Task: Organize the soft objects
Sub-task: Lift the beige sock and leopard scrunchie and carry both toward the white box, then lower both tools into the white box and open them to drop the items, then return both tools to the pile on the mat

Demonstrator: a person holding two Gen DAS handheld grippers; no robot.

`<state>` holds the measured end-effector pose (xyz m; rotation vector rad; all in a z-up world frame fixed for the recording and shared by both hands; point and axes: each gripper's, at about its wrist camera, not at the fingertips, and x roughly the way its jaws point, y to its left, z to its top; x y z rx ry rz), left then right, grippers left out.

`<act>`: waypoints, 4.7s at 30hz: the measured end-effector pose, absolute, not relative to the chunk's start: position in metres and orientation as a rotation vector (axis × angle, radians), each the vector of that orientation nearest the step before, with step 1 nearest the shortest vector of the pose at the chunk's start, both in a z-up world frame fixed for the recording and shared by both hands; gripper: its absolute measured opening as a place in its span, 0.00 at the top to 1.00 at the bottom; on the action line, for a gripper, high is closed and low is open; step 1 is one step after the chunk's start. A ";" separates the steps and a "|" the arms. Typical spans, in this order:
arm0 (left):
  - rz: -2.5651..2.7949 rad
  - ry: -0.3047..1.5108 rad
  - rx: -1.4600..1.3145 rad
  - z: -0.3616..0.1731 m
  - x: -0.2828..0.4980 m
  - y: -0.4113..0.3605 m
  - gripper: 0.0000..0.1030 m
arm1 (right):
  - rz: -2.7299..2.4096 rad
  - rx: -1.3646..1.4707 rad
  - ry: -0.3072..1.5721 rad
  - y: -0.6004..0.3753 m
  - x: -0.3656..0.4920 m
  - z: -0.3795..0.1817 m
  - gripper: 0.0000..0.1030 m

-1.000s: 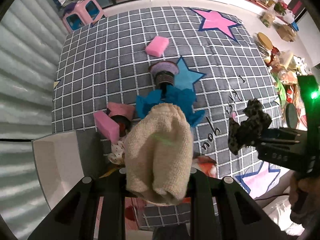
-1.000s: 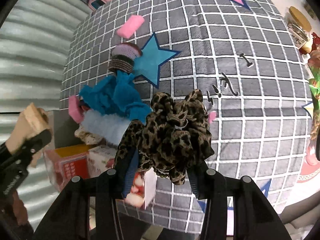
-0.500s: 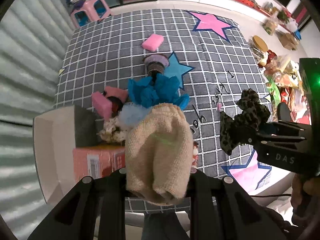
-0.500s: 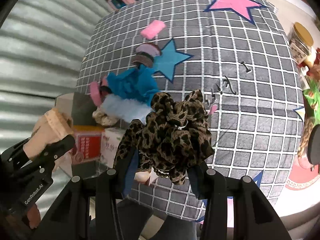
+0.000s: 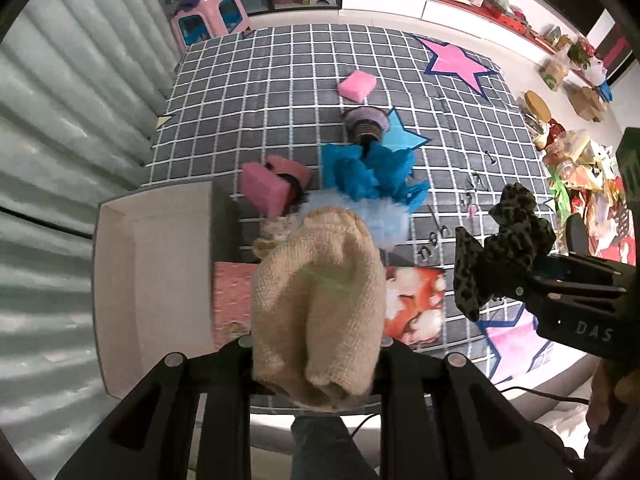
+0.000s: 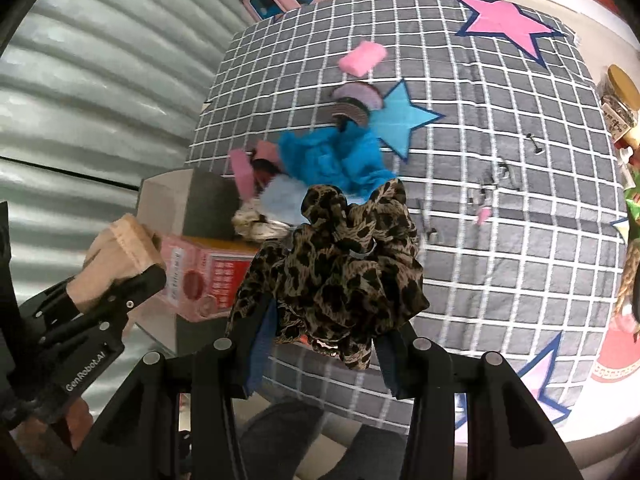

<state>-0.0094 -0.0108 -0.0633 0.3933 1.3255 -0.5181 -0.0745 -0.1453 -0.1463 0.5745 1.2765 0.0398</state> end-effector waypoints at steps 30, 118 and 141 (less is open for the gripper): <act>-0.359 1.346 0.154 -0.081 0.035 0.213 0.76 | 0.167 0.275 1.314 0.071 0.011 -0.105 0.54; -0.271 1.431 0.027 -0.104 0.053 0.282 0.00 | 0.244 0.287 1.309 0.128 0.028 -0.108 0.01; -0.460 1.459 0.266 -0.108 0.081 0.081 0.00 | -0.250 0.589 1.467 -0.130 0.003 -0.216 0.01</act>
